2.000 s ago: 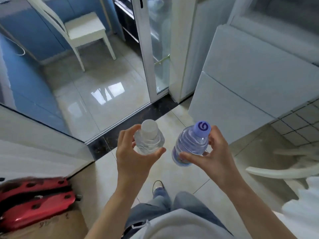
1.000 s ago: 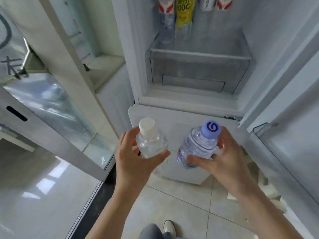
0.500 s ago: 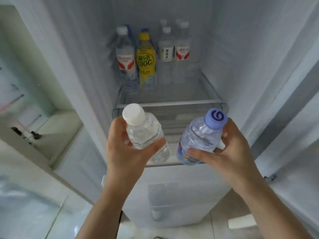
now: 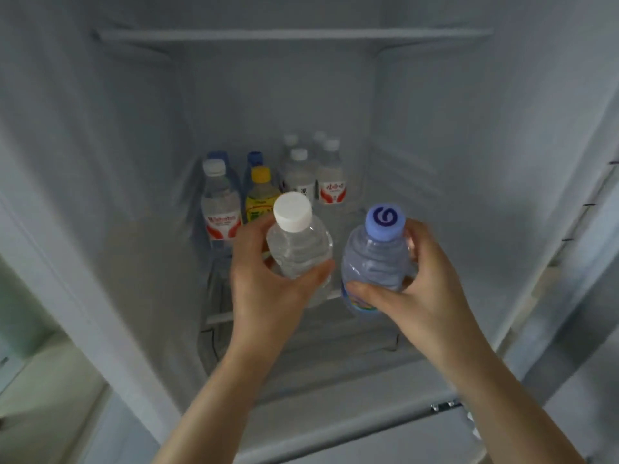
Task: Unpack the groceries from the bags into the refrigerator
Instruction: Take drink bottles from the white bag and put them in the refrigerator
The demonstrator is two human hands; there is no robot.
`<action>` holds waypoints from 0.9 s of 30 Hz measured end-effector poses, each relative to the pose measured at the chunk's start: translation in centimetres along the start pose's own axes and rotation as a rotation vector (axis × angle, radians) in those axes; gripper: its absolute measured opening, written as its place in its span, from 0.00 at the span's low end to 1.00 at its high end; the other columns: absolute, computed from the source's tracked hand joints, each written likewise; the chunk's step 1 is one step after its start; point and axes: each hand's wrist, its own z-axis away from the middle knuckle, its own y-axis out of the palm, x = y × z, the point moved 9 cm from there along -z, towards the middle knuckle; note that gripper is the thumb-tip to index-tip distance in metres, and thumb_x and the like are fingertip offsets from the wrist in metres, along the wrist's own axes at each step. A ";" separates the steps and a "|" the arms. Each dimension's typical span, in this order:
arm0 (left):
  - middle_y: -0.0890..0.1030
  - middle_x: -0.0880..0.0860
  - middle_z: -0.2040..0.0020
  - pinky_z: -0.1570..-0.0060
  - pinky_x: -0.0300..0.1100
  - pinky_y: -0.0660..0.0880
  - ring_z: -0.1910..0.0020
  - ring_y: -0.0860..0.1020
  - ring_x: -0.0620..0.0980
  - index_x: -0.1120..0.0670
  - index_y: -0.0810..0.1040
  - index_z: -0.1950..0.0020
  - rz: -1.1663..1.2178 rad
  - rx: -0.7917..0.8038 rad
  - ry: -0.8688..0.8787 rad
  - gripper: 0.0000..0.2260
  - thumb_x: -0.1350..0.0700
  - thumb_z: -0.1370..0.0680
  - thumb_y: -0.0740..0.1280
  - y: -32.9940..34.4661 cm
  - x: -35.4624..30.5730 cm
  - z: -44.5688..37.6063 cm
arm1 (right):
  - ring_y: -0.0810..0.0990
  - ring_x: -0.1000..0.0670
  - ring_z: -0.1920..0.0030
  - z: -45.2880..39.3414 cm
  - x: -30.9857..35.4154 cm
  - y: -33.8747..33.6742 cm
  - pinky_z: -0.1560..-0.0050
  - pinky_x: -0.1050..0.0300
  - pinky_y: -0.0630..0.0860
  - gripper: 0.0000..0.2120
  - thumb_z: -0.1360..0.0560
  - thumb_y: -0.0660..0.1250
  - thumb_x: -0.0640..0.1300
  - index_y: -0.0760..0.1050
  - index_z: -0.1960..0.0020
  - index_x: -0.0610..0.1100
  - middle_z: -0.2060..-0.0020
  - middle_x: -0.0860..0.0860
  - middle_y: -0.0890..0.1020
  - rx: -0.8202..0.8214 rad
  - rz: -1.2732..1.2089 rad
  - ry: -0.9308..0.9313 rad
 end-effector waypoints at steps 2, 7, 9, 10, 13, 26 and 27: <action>0.76 0.45 0.42 0.46 0.45 0.78 0.44 0.77 0.41 0.41 0.71 0.41 -0.009 0.008 0.011 0.32 0.56 0.39 0.82 1.3 0.7 -1.2 | 0.81 0.60 0.52 -1.4 -0.8 0.4 0.54 0.68 0.75 0.30 0.39 0.81 0.41 0.71 0.44 0.54 0.52 0.59 0.80 -0.012 0.033 0.015; 0.77 0.47 0.42 0.45 0.50 0.78 0.43 0.77 0.45 0.48 0.73 0.37 0.009 0.007 -0.008 0.33 0.55 0.39 0.82 3.6 3.1 -3.8 | 0.79 0.64 0.55 -4.1 -3.5 0.3 0.59 0.71 0.74 0.29 0.39 0.81 0.42 0.69 0.44 0.53 0.54 0.60 0.80 -0.065 0.049 0.102; 0.77 0.47 0.41 0.44 0.52 0.78 0.42 0.77 0.47 0.48 0.73 0.36 -0.008 -0.003 0.005 0.34 0.54 0.39 0.81 4.3 4.1 -4.6 | 0.79 0.64 0.56 -5.2 -4.6 0.7 0.61 0.72 0.75 0.29 0.38 0.80 0.41 0.69 0.45 0.53 0.55 0.59 0.79 -0.062 0.028 0.142; 0.77 0.47 0.41 0.44 0.52 0.78 0.41 0.77 0.47 0.48 0.73 0.35 -0.011 0.001 0.002 0.35 0.53 0.39 0.81 4.7 4.6 -4.9 | 0.79 0.65 0.57 -5.6 -5.3 1.0 0.62 0.73 0.74 0.28 0.37 0.80 0.40 0.69 0.45 0.53 0.55 0.59 0.79 -0.059 0.019 0.164; 0.77 0.48 0.39 0.42 0.51 0.77 0.39 0.76 0.48 0.47 0.72 0.32 0.016 0.033 -0.006 0.37 0.53 0.39 0.80 6.1 5.7 -5.8 | 0.79 0.63 0.58 -6.9 -7.5 1.5 0.64 0.75 0.73 0.28 0.37 0.80 0.39 0.70 0.43 0.51 0.55 0.59 0.79 -0.074 -0.014 0.231; 0.71 0.42 0.32 0.42 0.28 0.70 0.34 0.71 0.35 0.44 0.57 0.25 0.157 0.137 -0.074 0.41 0.65 0.30 0.75 9.1 7.7 -7.6 | 0.80 0.55 0.50 -9.9 -11.6 2.4 0.56 0.65 0.74 0.29 0.37 0.80 0.40 0.71 0.41 0.49 0.49 0.53 0.80 -0.006 0.011 0.305; 0.71 0.42 0.32 0.40 0.31 0.71 0.34 0.71 0.36 0.46 0.59 0.26 0.159 0.131 -0.067 0.40 0.65 0.30 0.75 9.0 7.9 -7.4 | 0.79 0.58 0.52 -10.0 -11.7 2.6 0.58 0.68 0.73 0.27 0.36 0.79 0.41 0.71 0.43 0.51 0.50 0.55 0.80 0.012 0.012 0.301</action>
